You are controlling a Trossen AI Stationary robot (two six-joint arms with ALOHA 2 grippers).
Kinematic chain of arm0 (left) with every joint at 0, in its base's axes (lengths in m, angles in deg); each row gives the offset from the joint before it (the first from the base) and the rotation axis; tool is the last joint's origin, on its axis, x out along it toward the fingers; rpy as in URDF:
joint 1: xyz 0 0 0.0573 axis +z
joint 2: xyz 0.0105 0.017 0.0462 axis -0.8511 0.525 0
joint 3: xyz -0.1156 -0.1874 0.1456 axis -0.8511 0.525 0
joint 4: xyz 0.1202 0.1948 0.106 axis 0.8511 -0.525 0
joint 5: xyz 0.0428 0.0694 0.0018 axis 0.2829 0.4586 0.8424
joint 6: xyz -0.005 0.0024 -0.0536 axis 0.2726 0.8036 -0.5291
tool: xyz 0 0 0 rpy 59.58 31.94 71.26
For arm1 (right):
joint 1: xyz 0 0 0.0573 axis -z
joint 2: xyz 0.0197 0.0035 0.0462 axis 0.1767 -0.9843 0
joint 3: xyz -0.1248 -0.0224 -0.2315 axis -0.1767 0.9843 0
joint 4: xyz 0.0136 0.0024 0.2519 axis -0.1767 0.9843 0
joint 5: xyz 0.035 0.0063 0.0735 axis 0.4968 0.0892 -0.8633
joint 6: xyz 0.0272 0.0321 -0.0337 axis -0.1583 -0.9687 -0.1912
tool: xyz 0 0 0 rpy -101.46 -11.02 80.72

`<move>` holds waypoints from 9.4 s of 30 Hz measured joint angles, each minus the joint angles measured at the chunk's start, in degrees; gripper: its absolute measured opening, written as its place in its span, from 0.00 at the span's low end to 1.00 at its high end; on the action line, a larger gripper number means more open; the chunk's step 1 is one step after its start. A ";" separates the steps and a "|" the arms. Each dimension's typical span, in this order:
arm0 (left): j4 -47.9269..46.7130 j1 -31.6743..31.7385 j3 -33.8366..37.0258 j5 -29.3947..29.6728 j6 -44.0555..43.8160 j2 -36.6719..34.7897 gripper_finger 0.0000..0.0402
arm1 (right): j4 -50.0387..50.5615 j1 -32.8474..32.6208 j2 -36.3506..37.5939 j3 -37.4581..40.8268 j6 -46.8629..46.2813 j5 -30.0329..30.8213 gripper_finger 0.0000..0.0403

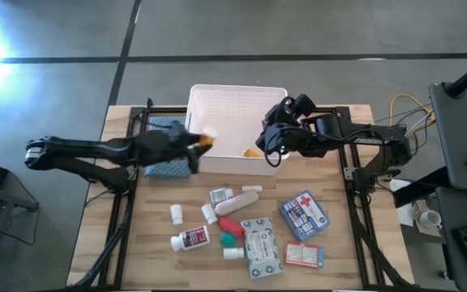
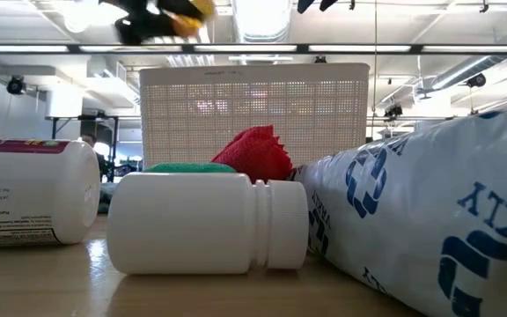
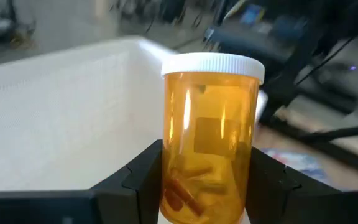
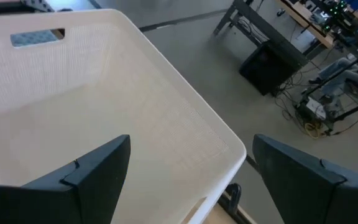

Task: Pick & place medical supplies in basket/bin
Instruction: Put the orange pill bottle into the white container, then put the top left white pill bottle into the white container, then put the rolled white bandage into the white container, then put the rolled white gauze into the white container

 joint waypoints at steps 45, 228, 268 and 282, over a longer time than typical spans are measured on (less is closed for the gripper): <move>-67.03 -1.81 -17.33 -10.88 -34.49 2.04 0.77 | 19.65 2.22 7.31 8.63 -43.19 1.56 0.81; -47.66 -15.69 -6.68 -4.75 -15.20 -24.05 0.80 | -23.09 -9.97 -29.28 14.31 -2.77 -45.46 0.31; -51.96 -15.69 3.88 -4.47 -24.87 -23.65 0.80 | 6.40 -1.80 -16.86 -14.69 -2.21 -21.30 0.85; -21.66 -15.03 23.15 -7.99 -23.85 -19.82 0.80 | 19.68 -12.15 -16.86 -14.38 -21.04 -21.18 0.81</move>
